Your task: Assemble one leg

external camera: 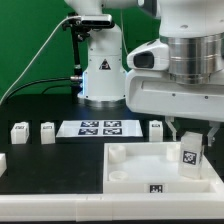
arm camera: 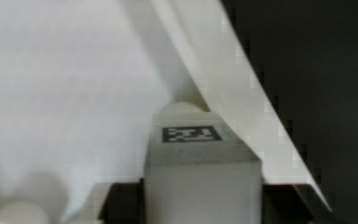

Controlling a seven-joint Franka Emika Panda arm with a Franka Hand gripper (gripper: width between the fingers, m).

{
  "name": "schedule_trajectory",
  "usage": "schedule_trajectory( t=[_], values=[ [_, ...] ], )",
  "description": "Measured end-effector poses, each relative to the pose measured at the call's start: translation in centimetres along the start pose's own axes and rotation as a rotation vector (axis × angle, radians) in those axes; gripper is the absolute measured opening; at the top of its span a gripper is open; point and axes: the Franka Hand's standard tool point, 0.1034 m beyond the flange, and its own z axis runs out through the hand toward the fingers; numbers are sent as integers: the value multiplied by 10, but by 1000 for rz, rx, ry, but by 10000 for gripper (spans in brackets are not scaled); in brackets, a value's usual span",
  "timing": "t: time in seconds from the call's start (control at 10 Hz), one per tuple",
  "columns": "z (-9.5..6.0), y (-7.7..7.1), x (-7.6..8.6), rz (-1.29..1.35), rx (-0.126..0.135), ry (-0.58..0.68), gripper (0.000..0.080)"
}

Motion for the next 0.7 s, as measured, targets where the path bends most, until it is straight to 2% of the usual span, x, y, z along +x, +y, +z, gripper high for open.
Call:
schedule_trajectory(
  t=[0.6, 0.7],
  values=[
    [3, -6, -2, 682, 19, 0, 292],
    [3, -6, -2, 683, 19, 0, 292]
  ],
)
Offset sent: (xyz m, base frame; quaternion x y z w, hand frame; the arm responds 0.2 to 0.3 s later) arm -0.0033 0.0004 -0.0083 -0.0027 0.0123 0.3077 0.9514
